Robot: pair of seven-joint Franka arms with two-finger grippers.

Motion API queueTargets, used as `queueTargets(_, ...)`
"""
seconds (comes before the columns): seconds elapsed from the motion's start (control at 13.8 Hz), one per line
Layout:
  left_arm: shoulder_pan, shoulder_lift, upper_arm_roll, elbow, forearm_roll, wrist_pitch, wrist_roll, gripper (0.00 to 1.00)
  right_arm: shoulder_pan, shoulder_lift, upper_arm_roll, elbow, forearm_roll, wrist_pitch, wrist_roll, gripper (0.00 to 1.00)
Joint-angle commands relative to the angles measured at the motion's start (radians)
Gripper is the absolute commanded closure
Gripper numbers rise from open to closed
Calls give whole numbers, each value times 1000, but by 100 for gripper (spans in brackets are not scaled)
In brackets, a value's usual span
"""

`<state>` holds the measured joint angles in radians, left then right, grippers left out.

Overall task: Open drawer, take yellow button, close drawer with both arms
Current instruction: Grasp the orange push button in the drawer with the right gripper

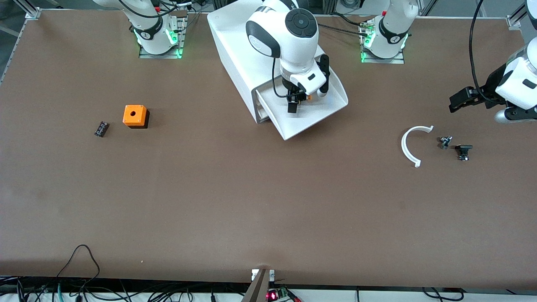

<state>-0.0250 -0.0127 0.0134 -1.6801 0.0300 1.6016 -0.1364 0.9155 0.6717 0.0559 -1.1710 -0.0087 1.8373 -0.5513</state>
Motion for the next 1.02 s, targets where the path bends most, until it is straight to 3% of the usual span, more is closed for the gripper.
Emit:
queueTargets(0.0, -10, 14, 5, 39, 18, -23, -9, 0, 3, 9, -1, -3, -7, -7, -38, 0)
queueTargets(0.15, -12, 14, 5, 39, 18, -25, -9, 0, 3, 11, 1, -1, -8, -6, -39, 2)
queueTargets(0.36, -12, 14, 5, 40, 16, -25, -9, 0, 3, 11, 4, 1, -11, -4, -38, 26)
queueTargets(0.73, -12, 14, 5, 42, 16, -26, -11, 0, 3, 8, 5, 8, -19, -7, -38, 54)
queueTargets(0.94, -13, 14, 5, 42, 16, -26, -11, 0, 2, 6, 4, 10, -23, 0, -29, 60)
